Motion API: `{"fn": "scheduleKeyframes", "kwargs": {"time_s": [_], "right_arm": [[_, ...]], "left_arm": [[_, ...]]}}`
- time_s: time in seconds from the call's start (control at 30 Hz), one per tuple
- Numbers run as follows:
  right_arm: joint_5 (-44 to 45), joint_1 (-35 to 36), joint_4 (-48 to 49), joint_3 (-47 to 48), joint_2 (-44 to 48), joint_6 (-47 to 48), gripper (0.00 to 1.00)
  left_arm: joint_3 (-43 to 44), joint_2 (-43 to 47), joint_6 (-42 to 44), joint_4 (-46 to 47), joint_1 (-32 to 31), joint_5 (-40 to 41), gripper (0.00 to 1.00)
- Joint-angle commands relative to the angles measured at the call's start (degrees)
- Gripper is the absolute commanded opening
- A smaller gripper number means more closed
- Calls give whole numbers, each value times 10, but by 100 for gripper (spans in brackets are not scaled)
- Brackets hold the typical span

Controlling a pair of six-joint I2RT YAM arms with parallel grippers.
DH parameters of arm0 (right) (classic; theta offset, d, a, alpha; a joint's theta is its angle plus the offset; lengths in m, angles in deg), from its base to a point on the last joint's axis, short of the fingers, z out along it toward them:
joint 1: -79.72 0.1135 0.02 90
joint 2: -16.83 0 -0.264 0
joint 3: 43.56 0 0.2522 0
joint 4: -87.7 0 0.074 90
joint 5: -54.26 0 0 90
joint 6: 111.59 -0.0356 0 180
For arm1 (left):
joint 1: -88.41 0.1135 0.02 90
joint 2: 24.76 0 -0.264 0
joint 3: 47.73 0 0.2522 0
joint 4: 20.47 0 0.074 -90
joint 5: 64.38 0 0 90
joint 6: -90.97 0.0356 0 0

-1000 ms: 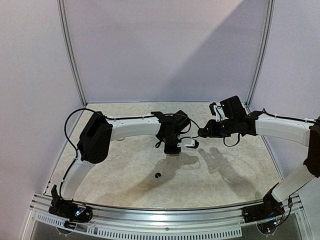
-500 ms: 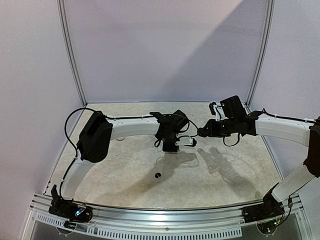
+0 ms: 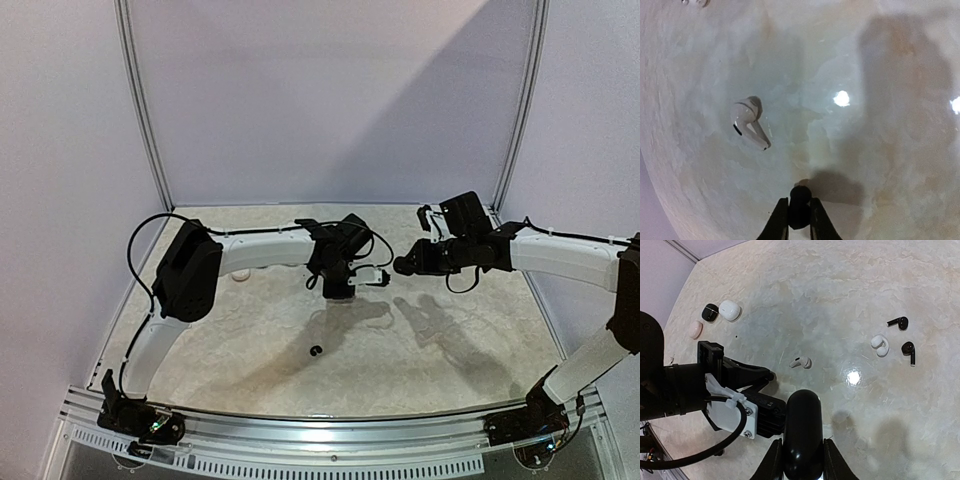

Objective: Insert the wireless bluetooth earbuds into the charging case

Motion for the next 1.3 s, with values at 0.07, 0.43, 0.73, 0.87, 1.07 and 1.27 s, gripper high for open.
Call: {"fn": "scheduleKeyframes", "kwargs": {"time_s": [0.07,0.43,0.73,0.87,1.07,1.27], "right_arm": [[-4,-2,1,14,-9,7,0],[-8,-1,-3,20,-11,9,0],[-10,-1,-2,14,-9,6,0],[-10,-2,2,8,-3,4,0],[-9,-1,3,-3,7,1,0],[-8,-2,3,-7,13,-2,0]], "left_arm": [[30,5,-31,-58,21,-74,0],[4,38,-76,-150,-7,-204,0],[-41,45,-206,-165,-25,-394,0],[-55,35,-228,-151,-27,-416,0],[-46,14,-220,-158,-27,-396,10],[-39,19,-190,-157,-26,-356,33]]}}
